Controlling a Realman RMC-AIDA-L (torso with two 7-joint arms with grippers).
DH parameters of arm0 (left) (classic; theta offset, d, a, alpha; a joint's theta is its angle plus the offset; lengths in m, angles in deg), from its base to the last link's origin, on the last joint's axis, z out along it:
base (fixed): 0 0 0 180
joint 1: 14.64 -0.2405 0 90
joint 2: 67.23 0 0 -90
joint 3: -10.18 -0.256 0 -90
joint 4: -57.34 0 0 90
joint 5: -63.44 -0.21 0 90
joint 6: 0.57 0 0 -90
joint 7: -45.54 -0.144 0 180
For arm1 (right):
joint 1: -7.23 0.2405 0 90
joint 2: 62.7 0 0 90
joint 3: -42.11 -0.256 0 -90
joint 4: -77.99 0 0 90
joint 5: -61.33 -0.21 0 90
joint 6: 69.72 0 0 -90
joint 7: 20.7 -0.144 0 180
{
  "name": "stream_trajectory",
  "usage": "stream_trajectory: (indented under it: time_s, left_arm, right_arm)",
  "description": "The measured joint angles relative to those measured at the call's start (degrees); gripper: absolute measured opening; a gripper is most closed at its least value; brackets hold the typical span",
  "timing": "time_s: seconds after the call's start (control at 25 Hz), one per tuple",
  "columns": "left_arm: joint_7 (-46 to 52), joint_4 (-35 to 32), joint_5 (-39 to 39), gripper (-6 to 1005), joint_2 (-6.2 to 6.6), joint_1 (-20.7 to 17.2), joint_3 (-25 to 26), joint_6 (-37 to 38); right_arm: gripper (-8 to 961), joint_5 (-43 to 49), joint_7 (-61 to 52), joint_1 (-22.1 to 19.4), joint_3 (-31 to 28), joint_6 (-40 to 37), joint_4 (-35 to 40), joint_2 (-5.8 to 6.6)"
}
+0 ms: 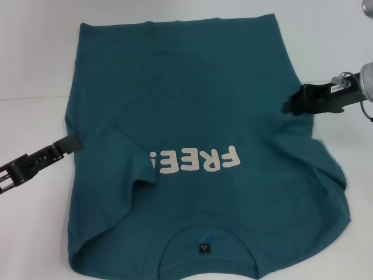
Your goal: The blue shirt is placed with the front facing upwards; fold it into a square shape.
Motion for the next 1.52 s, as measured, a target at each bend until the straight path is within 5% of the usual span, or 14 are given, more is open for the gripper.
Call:
stream_trajectory:
  time_s: [0.24, 0.36, 0.56, 0.76, 1.2, 1.52]
  left_arm:
    - [-0.2, 0.0, 0.0, 872, 0.01, -0.4, 0.1, -0.7]
    - [-0.1, 0.0, 0.0, 872, 0.02, -0.4, 0.1, -0.8]
    - [0.6, 0.0, 0.0, 872, 0.16, -0.4, 0.2, -0.8]
    - [0.8, 0.0, 0.0, 871, 0.19, -0.1, 0.2, -0.9]
    - [1.3, 0.0, 0.0, 871, -0.01, 0.1, 0.2, -1.6]
    - [1.3, 0.0, 0.0, 872, -0.11, 0.1, 0.2, -1.6]
  right_arm:
    - [177, -1.5, 2.2, 0.3, 1.4, 0.6, -0.4, -0.5]
    - [320, -1.6, 3.7, 0.5, 1.7, 0.2, -0.4, -0.64]
    - [661, 1.8, 3.2, 0.1, 1.8, -3.9, 1.1, 1.6]
    - [817, 2.5, 1.9, -2.9, 1.0, -10.0, 5.2, 3.13]
    - [807, 4.8, 1.9, -8.6, 1.1, -13.9, 4.6, 2.98]
    - [804, 4.8, 1.7, -9.1, 1.3, -11.4, 4.6, 2.2]
